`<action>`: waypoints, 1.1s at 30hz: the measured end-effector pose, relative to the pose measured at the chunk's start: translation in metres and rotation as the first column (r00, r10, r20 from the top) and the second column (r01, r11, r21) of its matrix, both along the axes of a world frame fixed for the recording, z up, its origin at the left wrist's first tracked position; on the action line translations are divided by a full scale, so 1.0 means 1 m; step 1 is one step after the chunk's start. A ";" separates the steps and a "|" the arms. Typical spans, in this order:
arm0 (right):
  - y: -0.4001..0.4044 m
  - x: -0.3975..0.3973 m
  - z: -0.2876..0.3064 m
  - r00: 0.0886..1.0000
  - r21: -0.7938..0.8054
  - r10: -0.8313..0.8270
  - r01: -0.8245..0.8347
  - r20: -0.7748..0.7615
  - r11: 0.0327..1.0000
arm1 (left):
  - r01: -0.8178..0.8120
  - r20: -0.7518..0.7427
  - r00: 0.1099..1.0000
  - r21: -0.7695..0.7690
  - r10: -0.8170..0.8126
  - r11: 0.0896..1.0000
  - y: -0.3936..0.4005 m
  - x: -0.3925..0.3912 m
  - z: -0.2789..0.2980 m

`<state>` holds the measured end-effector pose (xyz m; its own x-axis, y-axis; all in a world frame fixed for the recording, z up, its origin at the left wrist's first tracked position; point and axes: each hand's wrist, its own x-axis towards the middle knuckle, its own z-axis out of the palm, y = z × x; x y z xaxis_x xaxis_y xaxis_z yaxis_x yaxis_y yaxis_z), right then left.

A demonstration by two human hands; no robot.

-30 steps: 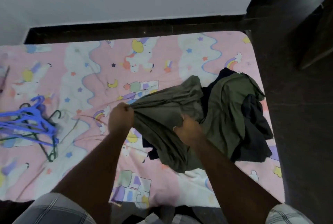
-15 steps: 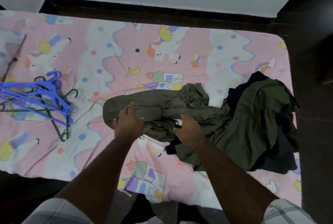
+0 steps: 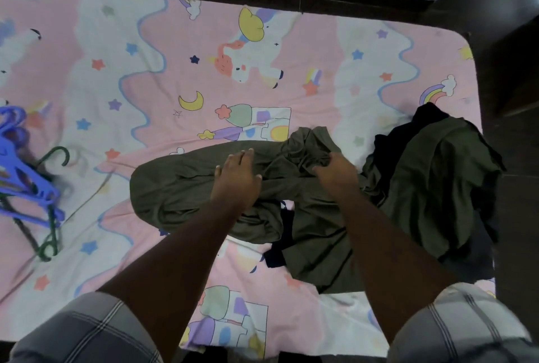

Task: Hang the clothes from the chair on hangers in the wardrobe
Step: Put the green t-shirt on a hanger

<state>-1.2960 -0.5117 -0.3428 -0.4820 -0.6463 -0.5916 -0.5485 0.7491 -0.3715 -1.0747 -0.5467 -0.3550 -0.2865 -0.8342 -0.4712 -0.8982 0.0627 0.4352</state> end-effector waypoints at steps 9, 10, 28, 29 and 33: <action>-0.031 -0.038 -0.047 0.997 -0.002 -0.006 0.006 -0.074 1.000 | -0.034 -0.101 0.994 0.037 0.038 0.999 -0.030 -0.046 -0.035; -0.035 -0.030 -0.046 0.996 -0.056 0.019 -0.024 -0.084 0.998 | -0.061 -0.134 0.989 0.052 0.068 0.997 -0.037 -0.049 -0.031; -0.060 0.200 0.006 0.844 -0.378 0.512 -0.426 0.162 0.822 | -0.786 -0.055 0.600 0.145 0.798 0.601 -0.107 0.145 0.027; -0.061 0.197 0.001 0.858 -0.370 0.495 -0.419 0.137 0.829 | -0.780 -0.058 0.600 0.182 0.798 0.599 -0.101 0.149 0.023; -0.082 0.177 -0.018 0.898 -0.271 0.440 -0.421 0.012 0.866 | -0.740 -0.034 0.631 0.273 0.775 0.614 -0.082 0.161 -0.009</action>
<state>-1.1190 -0.5939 -0.3611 -0.0845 -0.9126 -0.4001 -0.7596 0.3188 -0.5669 -0.9134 -0.6288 -0.3639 0.3269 -0.6654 -0.6711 -0.5117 -0.7216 0.4662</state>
